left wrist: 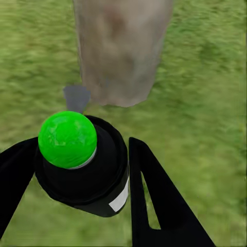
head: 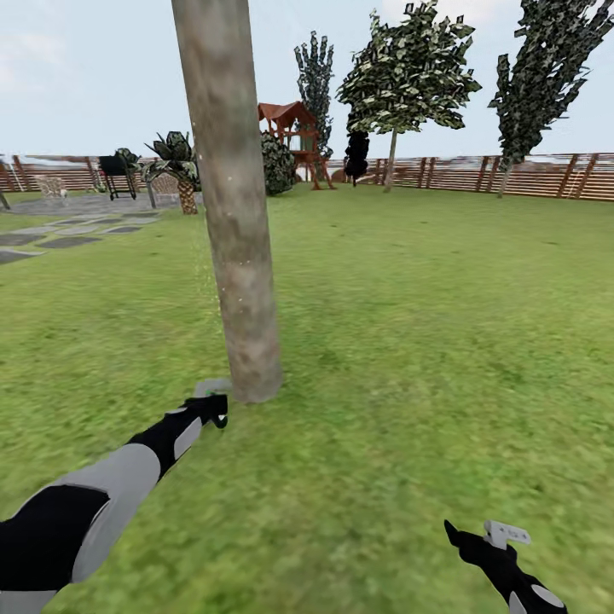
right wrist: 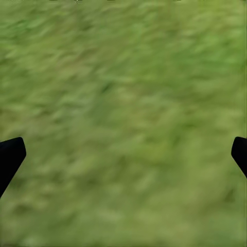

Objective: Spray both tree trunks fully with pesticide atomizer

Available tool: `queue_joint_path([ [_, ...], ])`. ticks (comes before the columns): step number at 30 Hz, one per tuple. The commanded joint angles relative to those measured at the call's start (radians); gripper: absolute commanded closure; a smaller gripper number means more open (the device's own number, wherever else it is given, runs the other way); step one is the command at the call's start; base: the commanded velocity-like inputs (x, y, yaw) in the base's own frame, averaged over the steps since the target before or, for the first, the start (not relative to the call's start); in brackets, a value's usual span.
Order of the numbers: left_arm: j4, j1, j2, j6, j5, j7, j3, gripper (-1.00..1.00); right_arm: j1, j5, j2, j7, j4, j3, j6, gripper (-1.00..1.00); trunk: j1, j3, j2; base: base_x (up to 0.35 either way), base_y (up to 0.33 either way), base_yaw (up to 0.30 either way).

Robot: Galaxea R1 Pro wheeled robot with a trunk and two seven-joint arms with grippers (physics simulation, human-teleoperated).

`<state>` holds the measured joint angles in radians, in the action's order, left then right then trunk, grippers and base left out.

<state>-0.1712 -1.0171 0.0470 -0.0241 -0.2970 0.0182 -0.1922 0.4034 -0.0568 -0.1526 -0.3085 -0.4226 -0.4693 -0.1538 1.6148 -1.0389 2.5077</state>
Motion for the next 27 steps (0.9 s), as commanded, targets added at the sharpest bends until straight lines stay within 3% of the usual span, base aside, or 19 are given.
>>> queue_joint_path([
  [1, -0.068, 0.000, -0.002, -0.041, 0.001, -0.001, 0.000, 1.00, 0.000, 0.000, 0.000, 0.000, 0.000, 0.000, -0.001, -1.00, 0.000, 0.000, 0.000, 0.001, -0.001, 0.002],
  [5, -0.287, -0.007, -0.007, -0.324, 0.005, -0.002, 0.000, 1.00, 0.000, 0.000, 0.000, 0.000, -0.003, 0.000, -0.001, -1.00, 0.000, 0.000, 0.000, 0.000, 0.000, 0.000],
  [7, -0.366, -0.008, -0.006, -0.398, 0.007, -0.003, 0.000, 1.00, 0.000, 0.000, -0.001, 0.000, -0.004, 0.000, 0.000, -1.00, 0.000, 0.000, 0.000, 0.000, 0.000, 0.000],
  [9, -0.390, -0.013, -0.006, -0.420, 0.032, -0.005, 0.001, 1.00, 0.000, 0.000, 0.000, 0.000, -0.003, 0.000, 0.000, -1.00, 0.000, 0.000, 0.000, 0.000, 0.000, 0.000],
  [11, -0.397, -0.041, -0.006, -0.443, 0.082, -0.050, 0.002, 1.00, -0.001, 0.000, 0.000, 0.000, -0.003, 0.000, 0.000, -1.00, 0.000, 0.000, 0.000, 0.000, 0.000, 0.000],
  [15, -0.438, -0.082, -0.003, -0.589, 0.102, -0.107, 0.002, 1.00, 0.000, 0.000, -0.001, 0.000, -0.004, 0.000, 0.000, -1.00, 0.000, 0.000, 0.000, 0.000, 0.000, 0.000],
  [22, -0.492, -0.086, 0.002, -0.660, 0.108, -0.137, 0.001, 1.00, 0.000, 0.000, -0.001, 0.000, -0.004, 0.000, -0.001, -1.00, 0.000, 0.000, 0.000, 0.000, 0.000, 0.000],
  [25, -0.492, -0.086, -0.002, -0.666, 0.154, -0.233, 0.000, 1.00, 0.000, 0.000, -0.001, 0.000, -0.004, 0.000, 0.000, -1.00, 0.000, 0.000, 0.000, 0.000, 0.000, 0.000],
  [27, -0.492, -0.086, -0.003, -0.669, 0.174, -0.246, 0.000, 1.00, 0.000, 0.000, -0.001, 0.000, -0.004, 0.000, 0.000, -1.00, 0.000, 0.000, 0.000, 0.000, 0.000, 0.000],
])
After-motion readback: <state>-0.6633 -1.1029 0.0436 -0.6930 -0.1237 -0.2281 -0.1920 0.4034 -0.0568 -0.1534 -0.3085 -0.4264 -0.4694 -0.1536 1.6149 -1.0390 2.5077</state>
